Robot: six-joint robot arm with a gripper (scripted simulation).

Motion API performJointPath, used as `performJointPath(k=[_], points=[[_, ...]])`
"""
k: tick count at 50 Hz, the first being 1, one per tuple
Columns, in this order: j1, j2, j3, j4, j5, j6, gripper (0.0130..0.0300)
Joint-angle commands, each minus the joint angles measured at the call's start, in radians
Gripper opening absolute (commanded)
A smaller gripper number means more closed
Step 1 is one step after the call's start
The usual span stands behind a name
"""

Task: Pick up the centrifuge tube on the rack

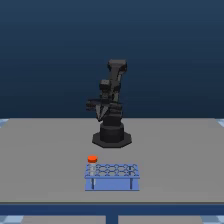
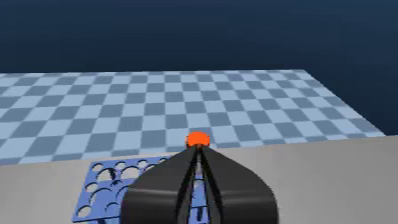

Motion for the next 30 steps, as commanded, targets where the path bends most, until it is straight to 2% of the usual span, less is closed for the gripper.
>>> performJointPath(k=[1, 30], points=[[0.0, 0.0, 0.0, 0.0, 0.0, 0.0, 0.03], [-0.001, 0.002, -0.001, -0.009, -0.001, 0.009, 0.03]])
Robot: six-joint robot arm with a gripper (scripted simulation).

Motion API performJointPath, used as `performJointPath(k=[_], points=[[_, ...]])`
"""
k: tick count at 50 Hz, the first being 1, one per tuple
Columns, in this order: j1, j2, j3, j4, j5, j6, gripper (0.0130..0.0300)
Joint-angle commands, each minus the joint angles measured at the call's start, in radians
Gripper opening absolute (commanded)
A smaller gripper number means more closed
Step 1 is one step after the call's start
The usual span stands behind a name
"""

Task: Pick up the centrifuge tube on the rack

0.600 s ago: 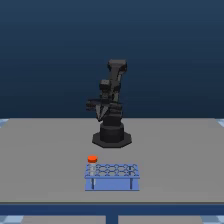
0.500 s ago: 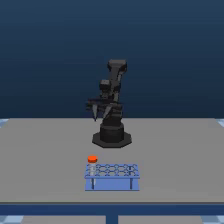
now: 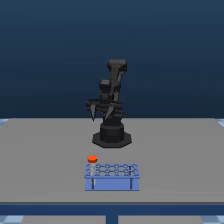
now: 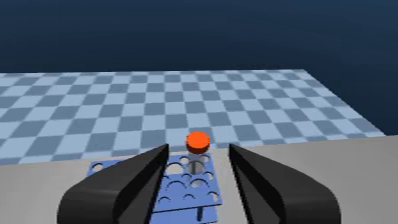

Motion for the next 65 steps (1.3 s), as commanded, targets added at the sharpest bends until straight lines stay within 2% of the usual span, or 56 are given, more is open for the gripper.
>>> performJointPath(k=[1, 20, 40, 43, 45, 48, 50, 53, 55, 58, 60, 63, 65], points=[[-0.001, 0.003, -0.001, -0.011, -0.001, 0.011, 0.03], [-0.011, 0.029, -0.009, -0.114, -0.01, 0.111, 0.03], [-0.034, 0.103, -0.036, -0.346, -0.036, 0.333, 0.03], [-0.043, 0.134, -0.048, -0.422, -0.046, 0.405, 0.03], [-0.043, 0.134, -0.048, -0.422, -0.046, 0.405, 0.03], [-0.053, 0.174, -0.065, -0.502, -0.058, 0.48, 0.03], [-0.053, 0.174, -0.065, -0.502, -0.058, 0.48, 0.03], [-0.063, 0.221, -0.087, -0.581, -0.072, 0.552, 0.03], [-0.063, 0.221, -0.087, -0.581, -0.072, 0.552, 0.03], [-0.074, 0.276, -0.114, -0.658, -0.086, 0.622, 0.03], [-0.074, 0.276, -0.114, -0.658, -0.086, 0.622, 0.03], [-0.084, 0.335, -0.147, -0.738, -0.099, 0.693, 0.03], [-0.084, 0.335, -0.147, -0.738, -0.099, 0.693, 0.03]])
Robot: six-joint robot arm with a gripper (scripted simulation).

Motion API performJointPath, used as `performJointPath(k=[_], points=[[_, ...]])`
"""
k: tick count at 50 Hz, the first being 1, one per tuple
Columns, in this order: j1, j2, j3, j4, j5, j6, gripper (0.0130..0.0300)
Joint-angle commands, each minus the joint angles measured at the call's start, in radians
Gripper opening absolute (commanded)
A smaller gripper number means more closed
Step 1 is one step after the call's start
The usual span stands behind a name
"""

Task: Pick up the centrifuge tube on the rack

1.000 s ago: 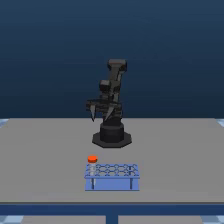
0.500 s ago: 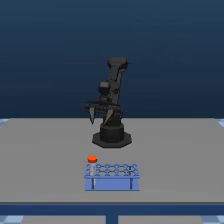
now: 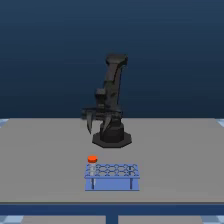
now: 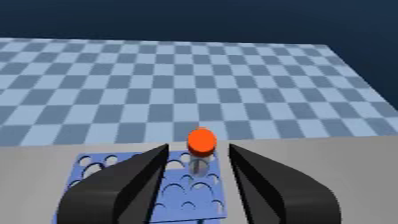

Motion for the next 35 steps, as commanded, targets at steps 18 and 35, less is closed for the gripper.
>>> performJointPath(k=[18, 35], points=[[-0.036, 0.227, -0.15, -0.35, -0.044, 0.337, 0.03], [-0.042, 0.31, -0.218, -0.513, -0.052, 0.49, 0.03]])
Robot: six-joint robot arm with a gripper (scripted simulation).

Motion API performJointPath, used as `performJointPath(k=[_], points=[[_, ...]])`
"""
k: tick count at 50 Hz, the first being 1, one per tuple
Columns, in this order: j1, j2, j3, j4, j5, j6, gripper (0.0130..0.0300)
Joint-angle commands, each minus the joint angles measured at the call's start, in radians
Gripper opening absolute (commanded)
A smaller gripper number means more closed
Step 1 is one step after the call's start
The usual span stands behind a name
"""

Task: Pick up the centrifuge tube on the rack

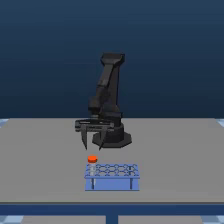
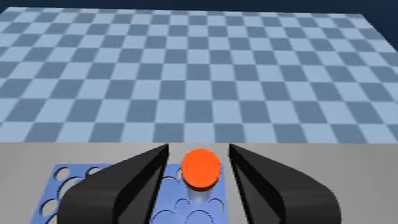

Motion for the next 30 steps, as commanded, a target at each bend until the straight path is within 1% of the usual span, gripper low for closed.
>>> performJointPath(k=[1, 13, 30], points=[[-0.003, 0.021, -0.02, -0.05, -0.006, 0.063, 0.03], [-0.006, 0.059, -0.052, -0.124, -0.01, 0.132, 0.03], [-0.007, 0.079, -0.066, -0.147, -0.013, 0.153, 0.03]])
